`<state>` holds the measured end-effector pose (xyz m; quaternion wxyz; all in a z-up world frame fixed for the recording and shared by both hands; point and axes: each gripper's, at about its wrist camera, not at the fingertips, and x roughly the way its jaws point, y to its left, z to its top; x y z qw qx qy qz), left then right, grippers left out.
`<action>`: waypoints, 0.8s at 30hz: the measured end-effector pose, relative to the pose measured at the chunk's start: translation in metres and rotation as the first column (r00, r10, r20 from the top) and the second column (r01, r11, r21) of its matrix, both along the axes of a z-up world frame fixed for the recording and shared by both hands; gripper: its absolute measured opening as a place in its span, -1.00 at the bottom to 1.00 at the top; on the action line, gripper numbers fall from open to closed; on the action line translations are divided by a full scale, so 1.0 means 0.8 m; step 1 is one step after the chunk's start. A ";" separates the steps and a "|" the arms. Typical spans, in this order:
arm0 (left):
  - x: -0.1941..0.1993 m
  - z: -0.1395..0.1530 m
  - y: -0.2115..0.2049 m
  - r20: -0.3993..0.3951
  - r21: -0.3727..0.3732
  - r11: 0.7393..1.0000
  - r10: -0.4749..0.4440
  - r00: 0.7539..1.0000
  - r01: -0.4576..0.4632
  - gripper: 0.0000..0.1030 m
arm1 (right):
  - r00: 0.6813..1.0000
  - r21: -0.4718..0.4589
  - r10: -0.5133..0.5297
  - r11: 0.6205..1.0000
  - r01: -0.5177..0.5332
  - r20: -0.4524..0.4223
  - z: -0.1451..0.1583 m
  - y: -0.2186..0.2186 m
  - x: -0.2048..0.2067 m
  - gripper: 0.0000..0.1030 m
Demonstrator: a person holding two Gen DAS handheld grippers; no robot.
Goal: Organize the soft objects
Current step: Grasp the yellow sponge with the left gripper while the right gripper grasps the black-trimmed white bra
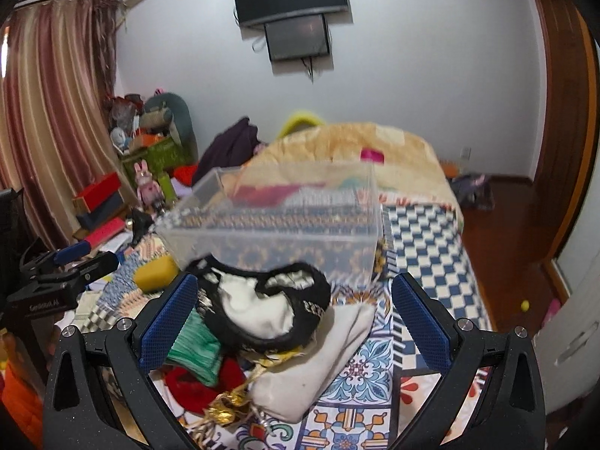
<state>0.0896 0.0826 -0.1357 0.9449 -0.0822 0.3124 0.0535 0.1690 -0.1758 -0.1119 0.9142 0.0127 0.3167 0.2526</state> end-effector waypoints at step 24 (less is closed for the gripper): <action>0.053 -0.071 0.017 -0.193 -0.113 0.993 -0.002 0.981 -0.020 0.15 | 0.993 -0.016 0.062 0.998 -0.064 -0.104 -0.032 0.011 0.026 -0.58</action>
